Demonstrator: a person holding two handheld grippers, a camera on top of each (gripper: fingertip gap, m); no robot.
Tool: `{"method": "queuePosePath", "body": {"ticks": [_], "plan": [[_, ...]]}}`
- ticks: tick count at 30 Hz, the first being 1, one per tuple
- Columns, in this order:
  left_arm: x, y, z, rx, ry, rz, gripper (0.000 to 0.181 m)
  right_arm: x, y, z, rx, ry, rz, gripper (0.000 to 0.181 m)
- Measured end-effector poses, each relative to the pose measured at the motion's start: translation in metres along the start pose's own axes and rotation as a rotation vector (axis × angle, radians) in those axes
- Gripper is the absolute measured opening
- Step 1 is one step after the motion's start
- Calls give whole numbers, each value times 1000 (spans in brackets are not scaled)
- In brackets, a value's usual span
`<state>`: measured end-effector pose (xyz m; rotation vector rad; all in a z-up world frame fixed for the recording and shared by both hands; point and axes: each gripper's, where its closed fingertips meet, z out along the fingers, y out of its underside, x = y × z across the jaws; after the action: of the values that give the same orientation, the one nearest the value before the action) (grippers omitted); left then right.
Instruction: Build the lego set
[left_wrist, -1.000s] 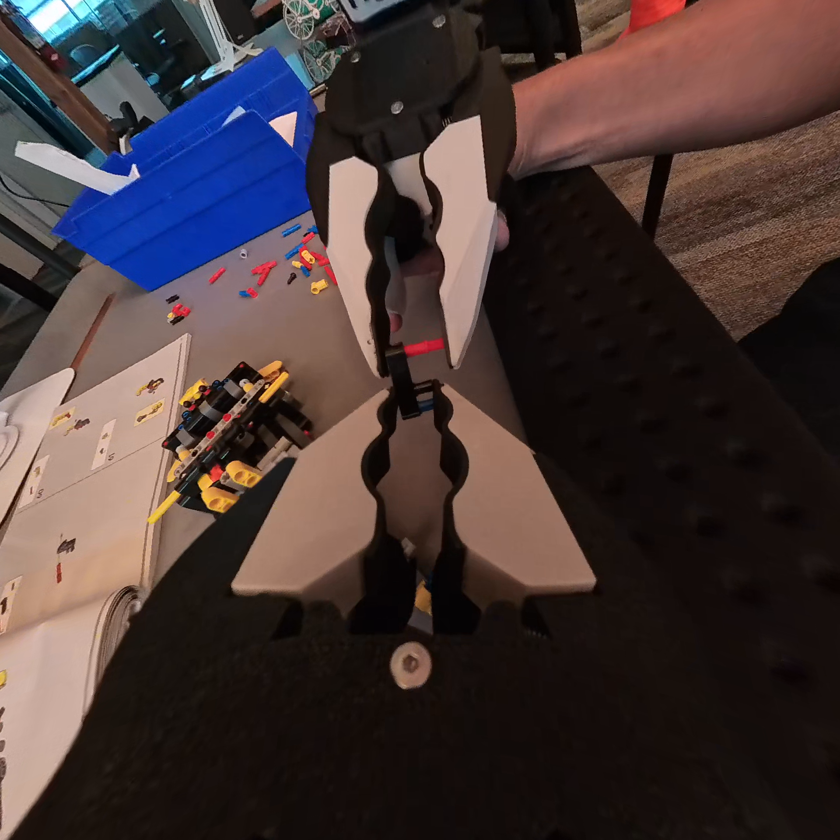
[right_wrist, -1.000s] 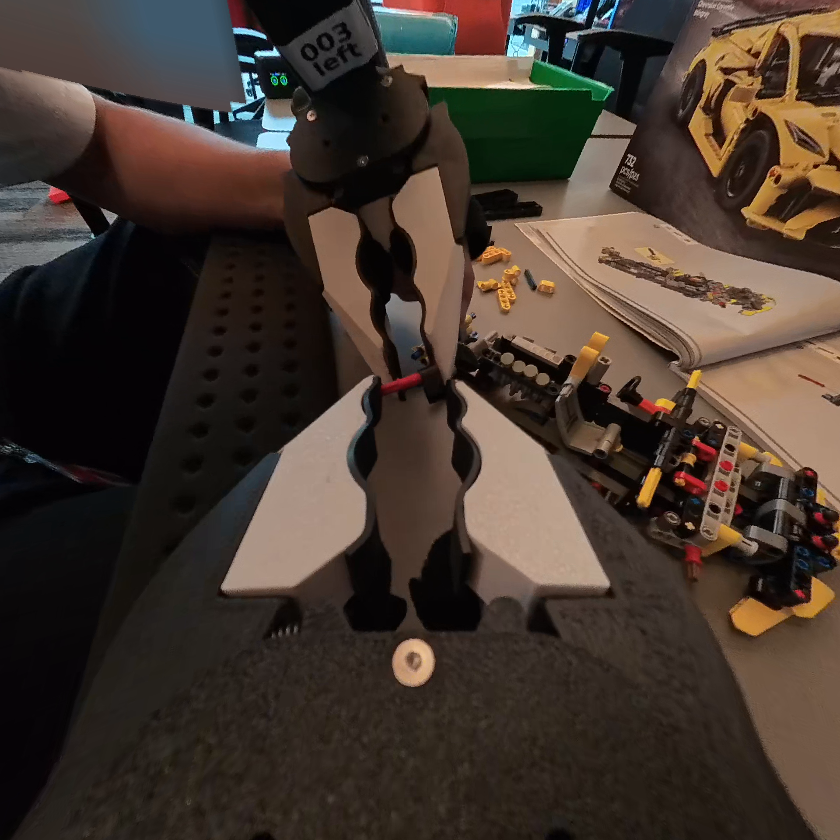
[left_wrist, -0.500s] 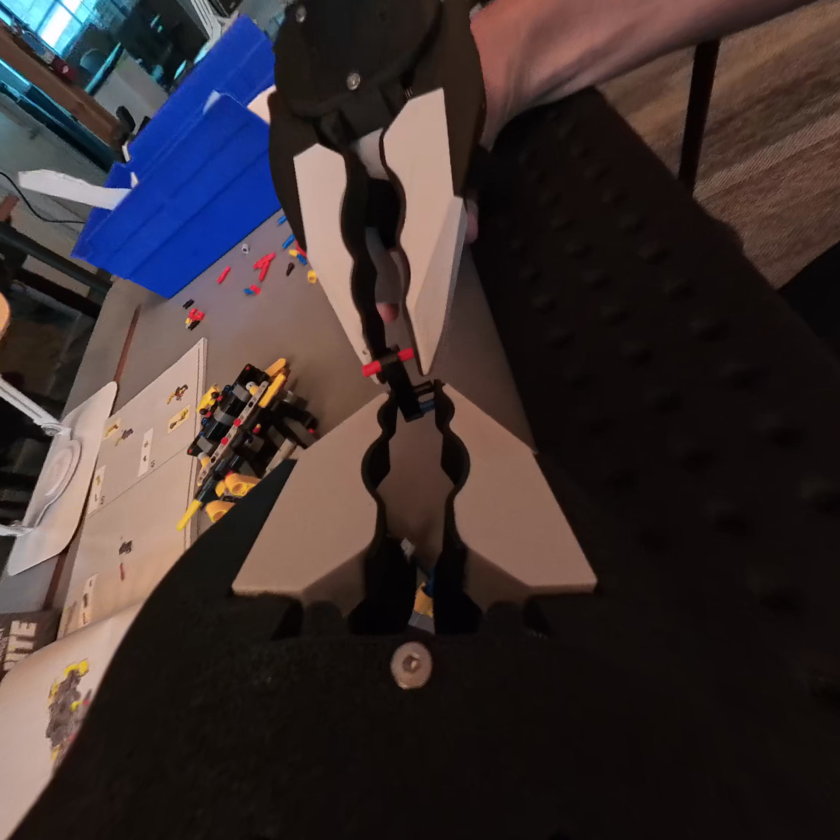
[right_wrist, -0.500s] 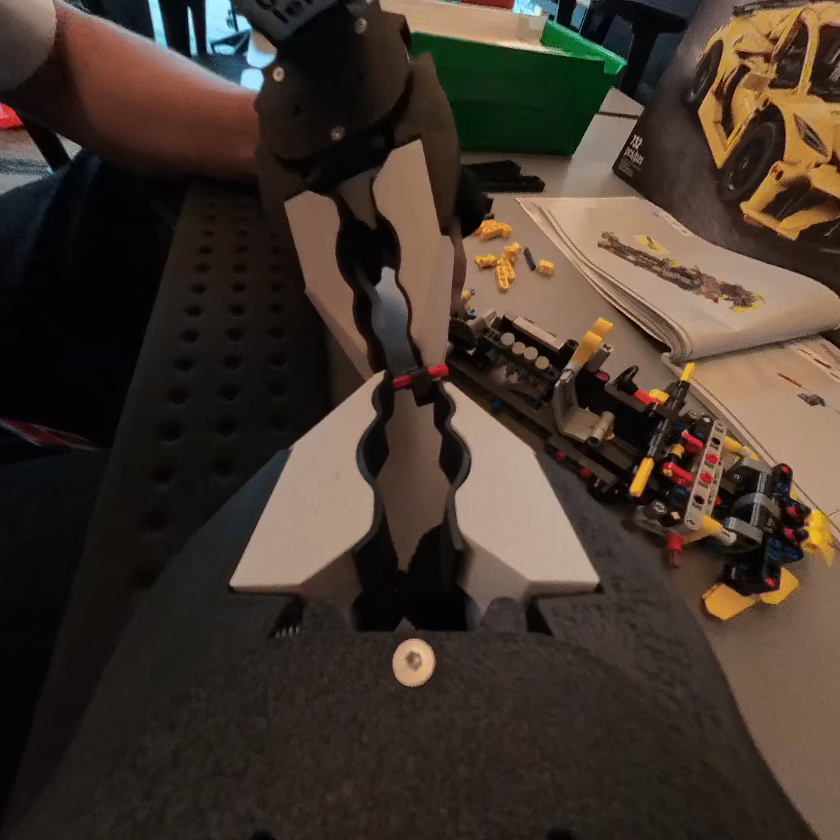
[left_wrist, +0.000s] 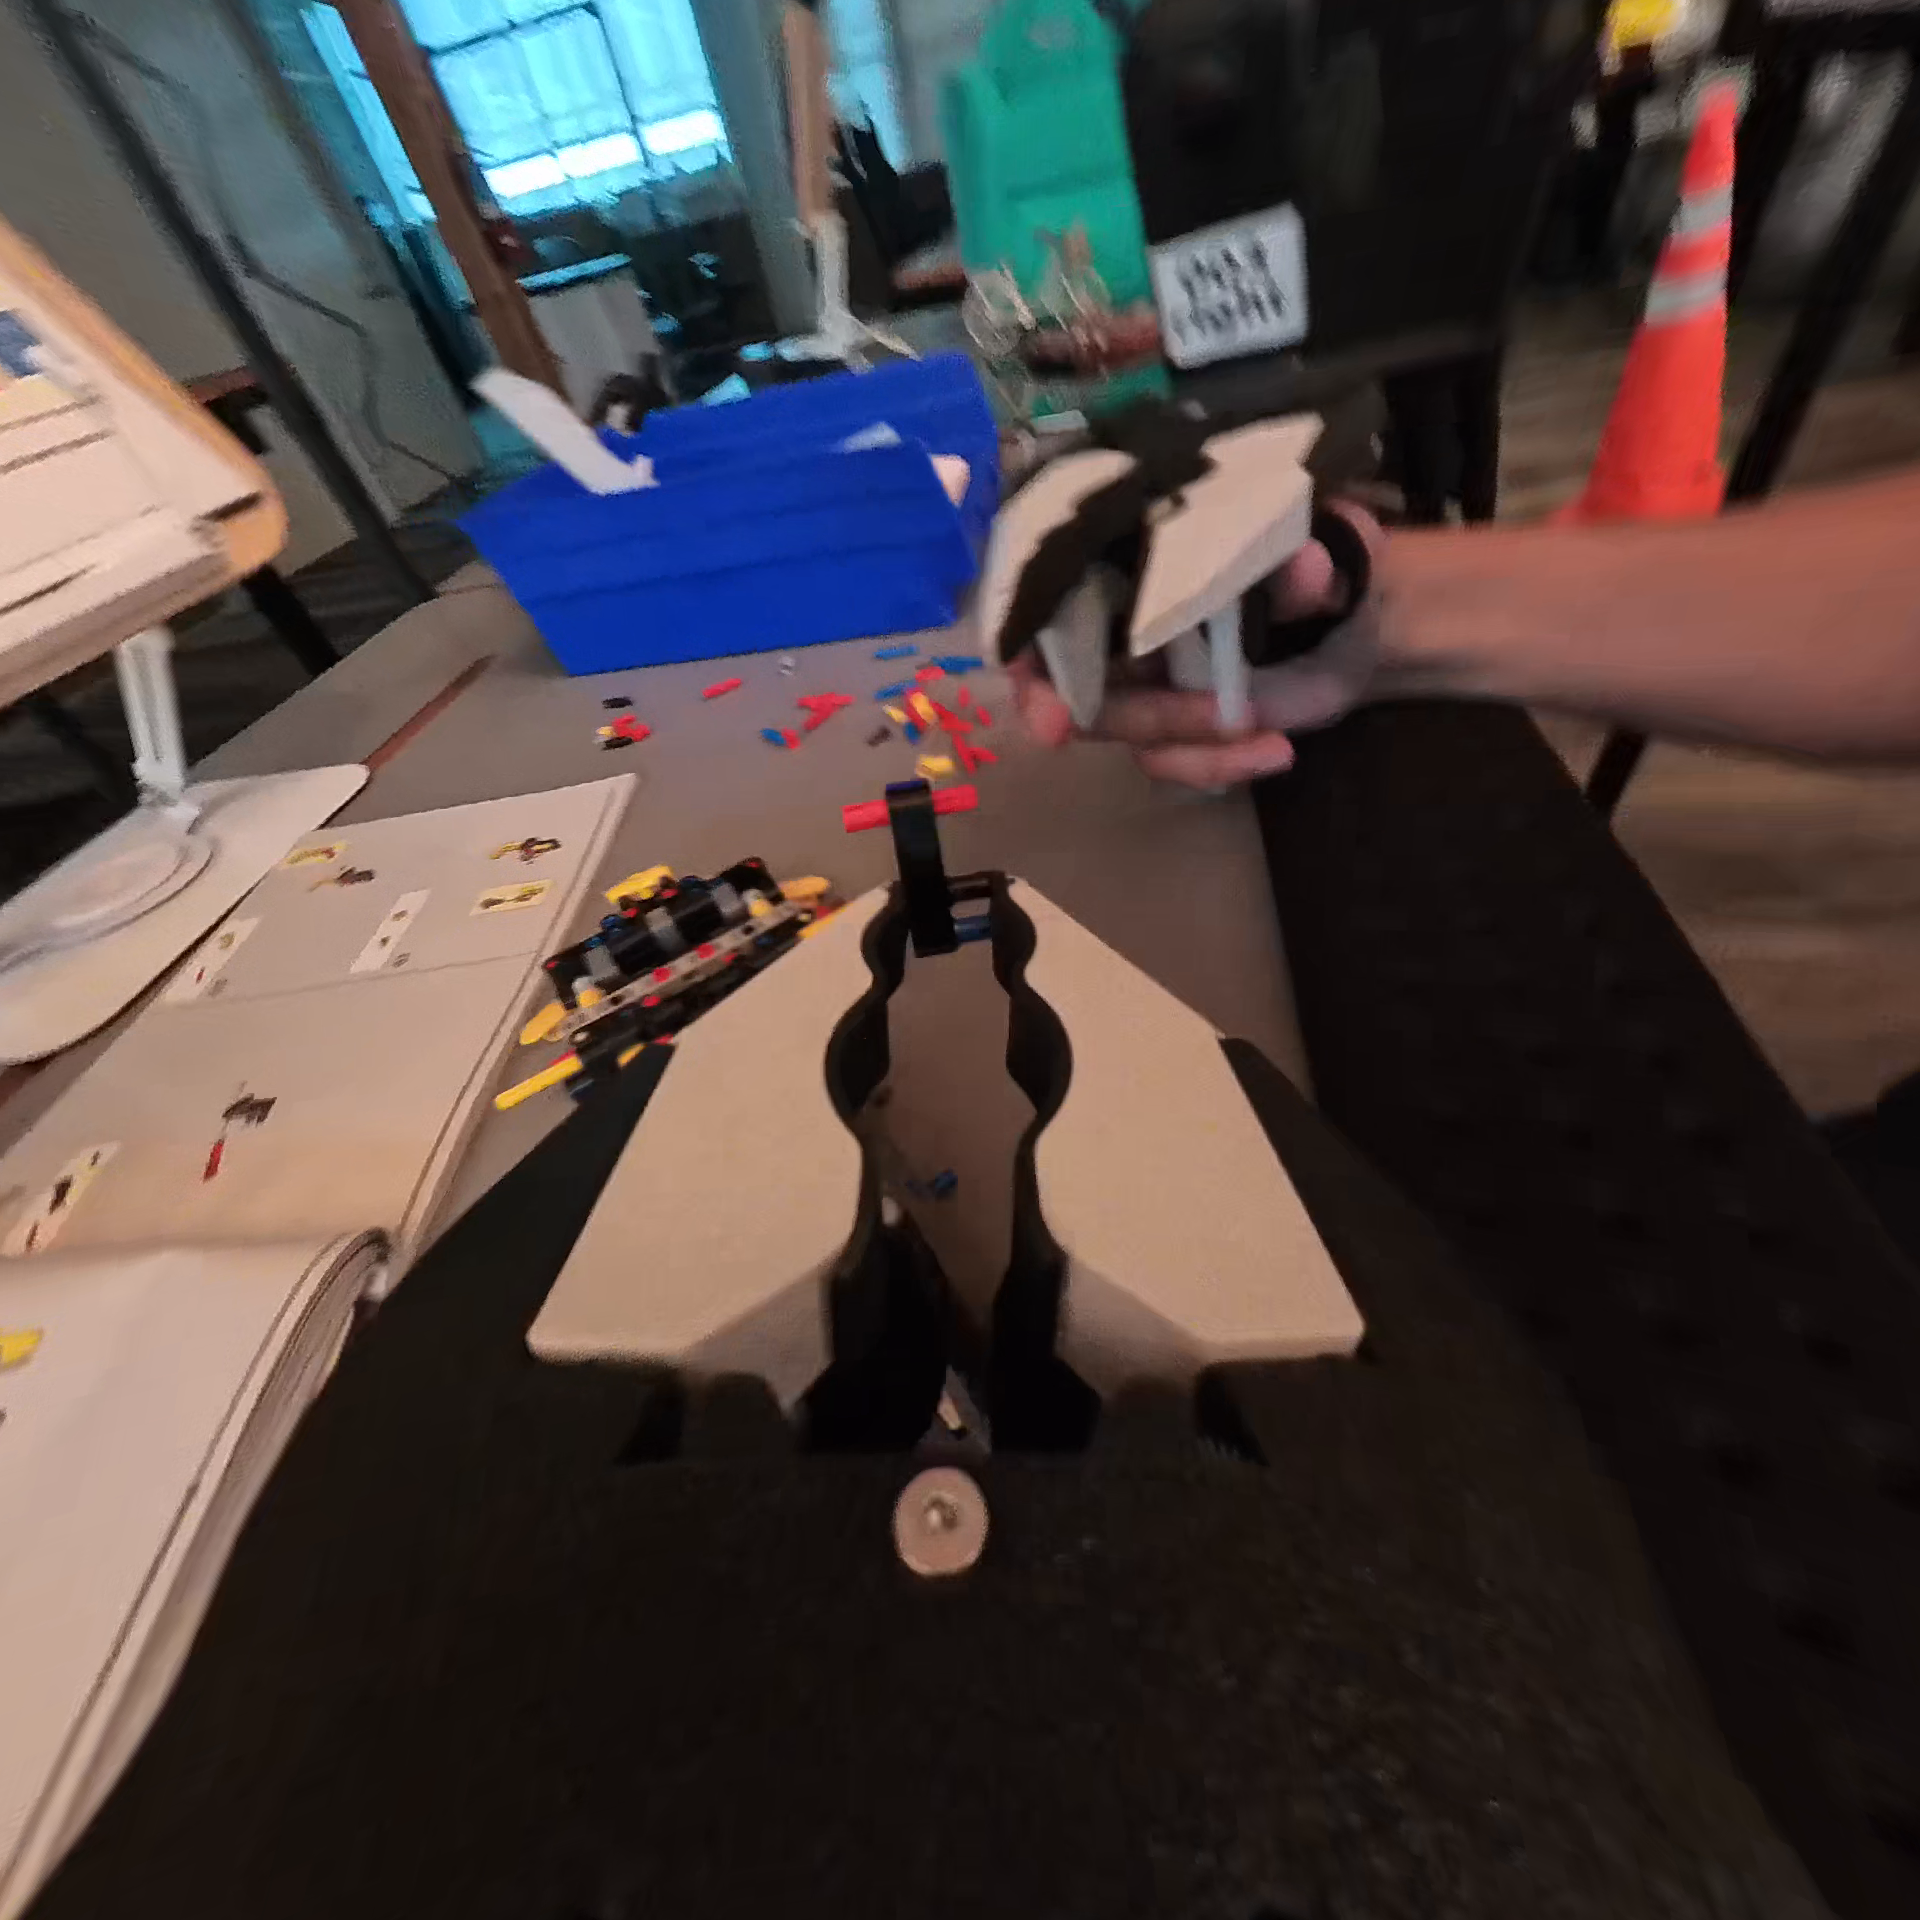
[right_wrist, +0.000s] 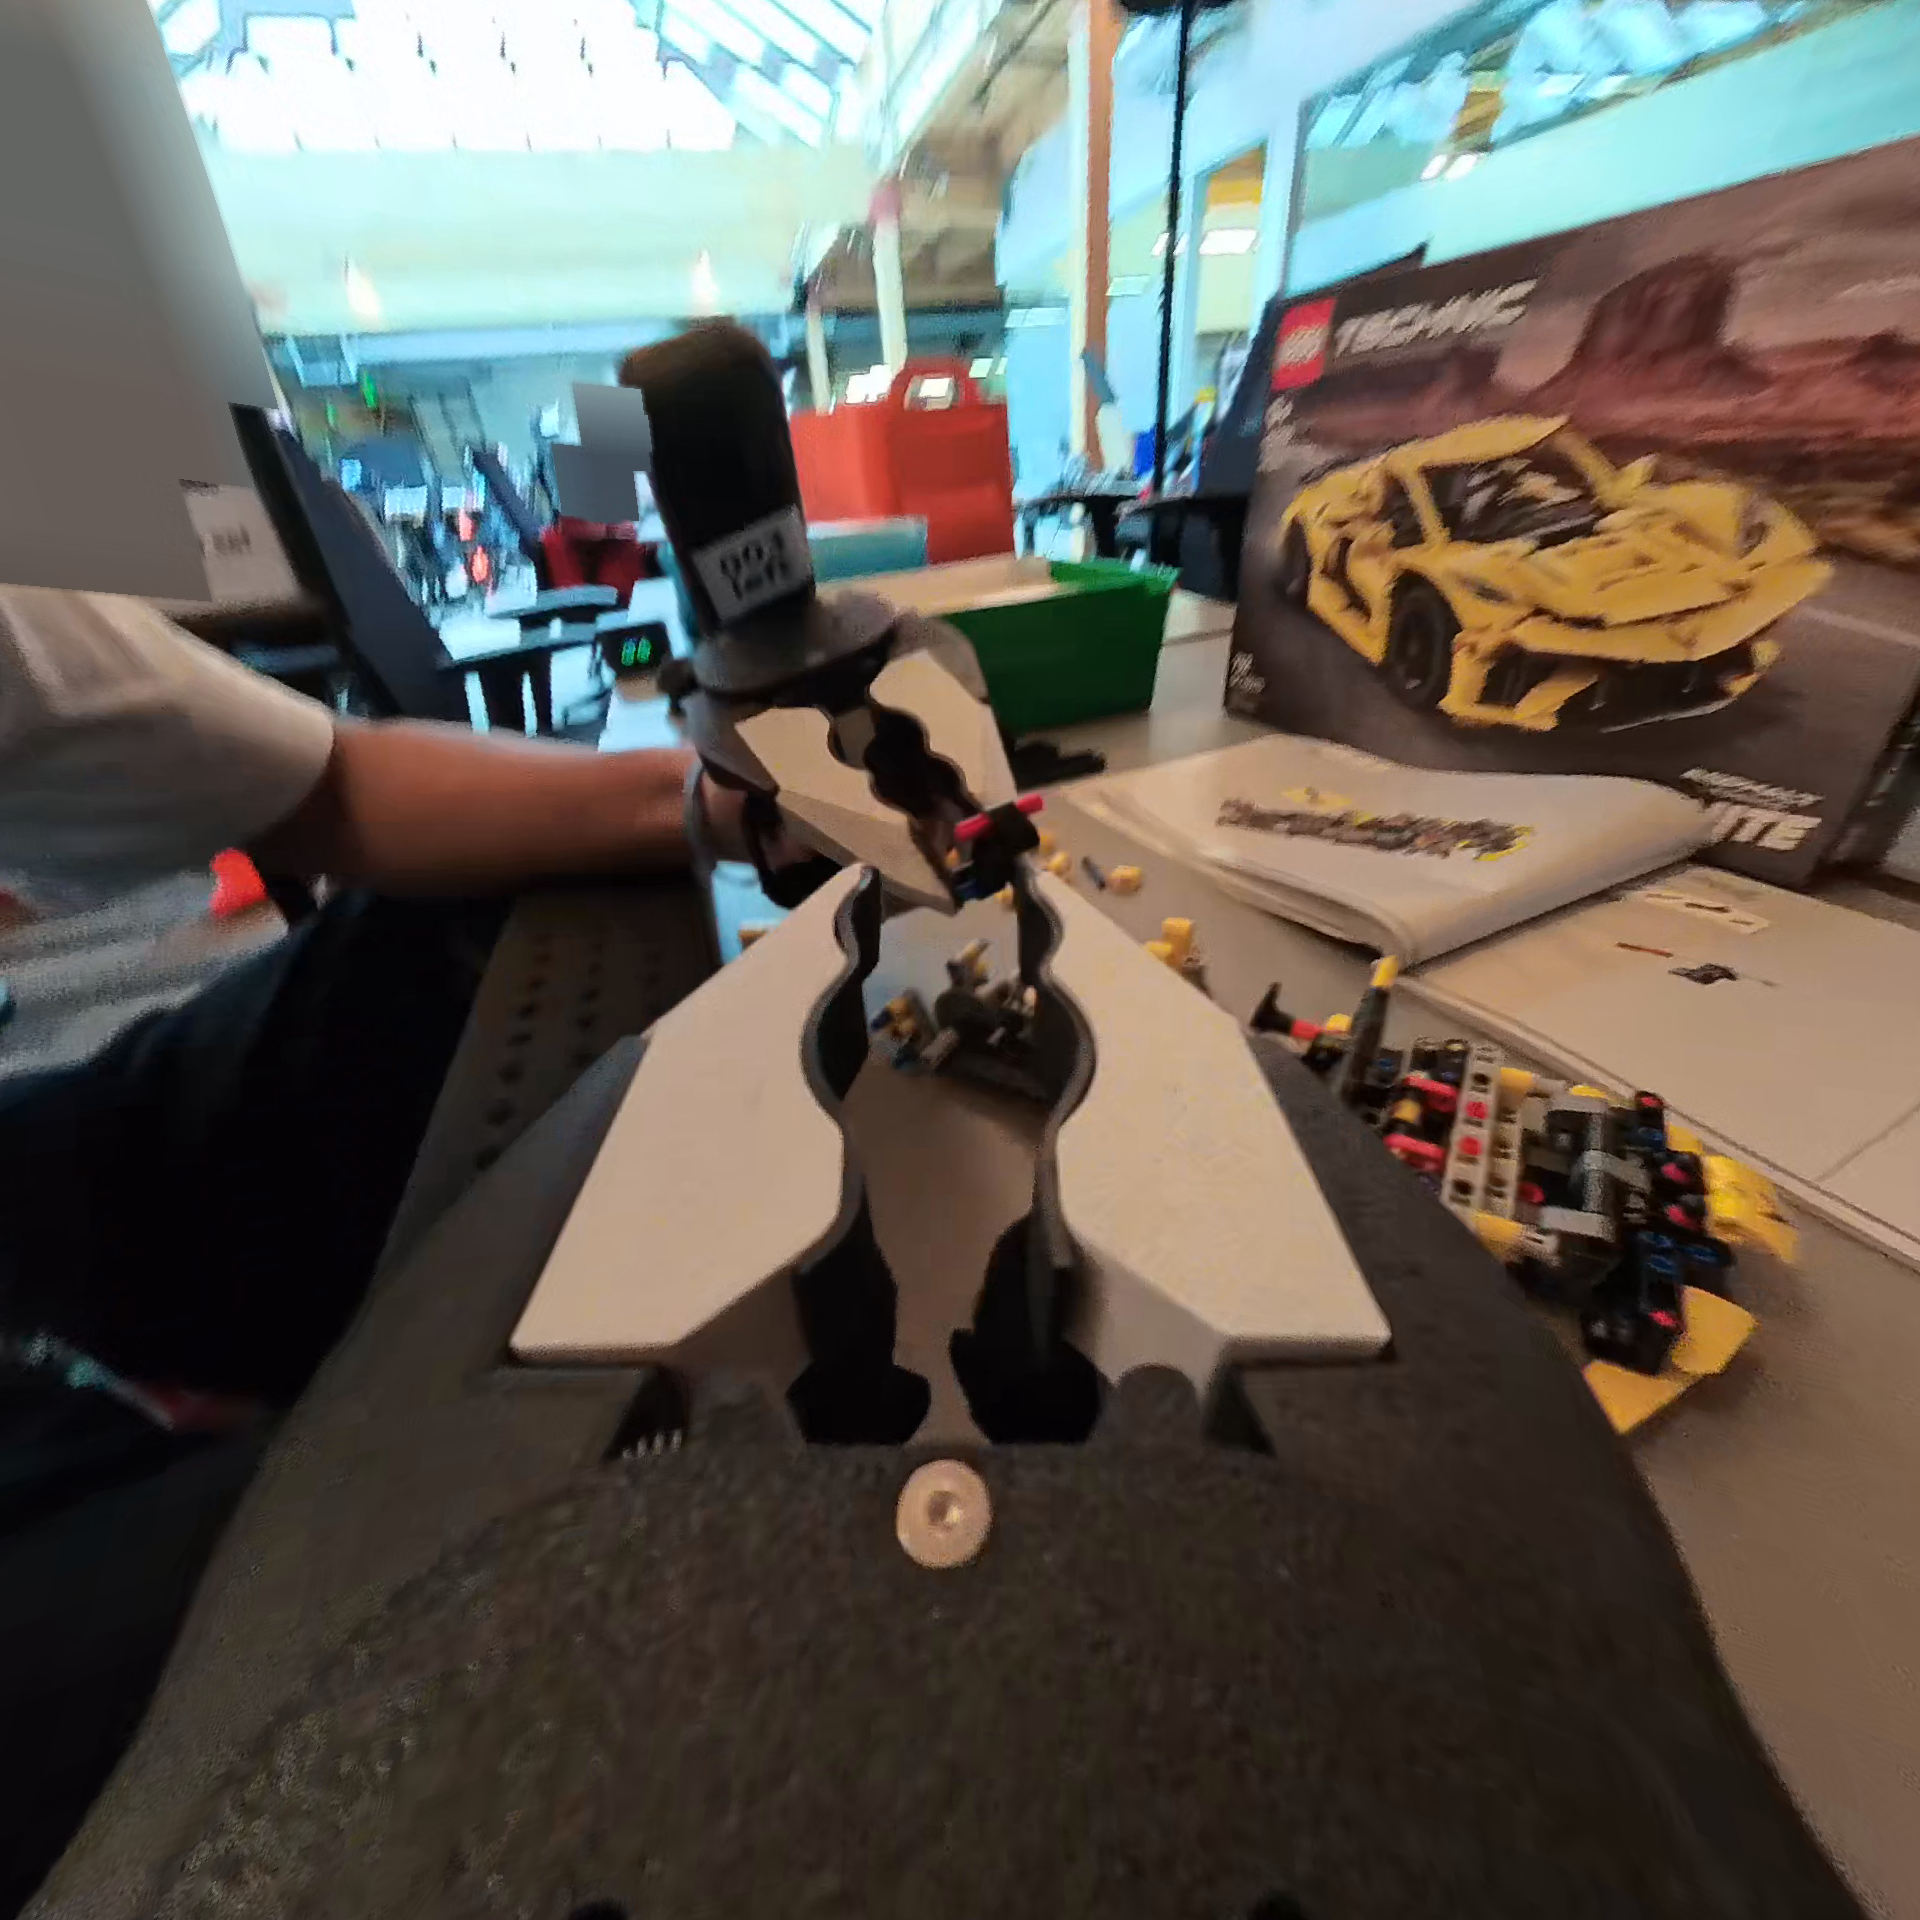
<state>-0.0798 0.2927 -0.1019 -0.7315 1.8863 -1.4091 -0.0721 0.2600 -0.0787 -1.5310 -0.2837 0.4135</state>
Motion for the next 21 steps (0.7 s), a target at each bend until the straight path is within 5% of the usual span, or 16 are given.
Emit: {"method": "queuePosePath", "body": {"ticks": [10, 21], "plan": [[-100, -13, -56, 251, -320, -309, 17, 36, 1, -9, 17, 174, 47, 13], [-107, -3, -58, 203, -303, -286, 17, 55, -6, -20, 65, 270, 73, 7]]}}
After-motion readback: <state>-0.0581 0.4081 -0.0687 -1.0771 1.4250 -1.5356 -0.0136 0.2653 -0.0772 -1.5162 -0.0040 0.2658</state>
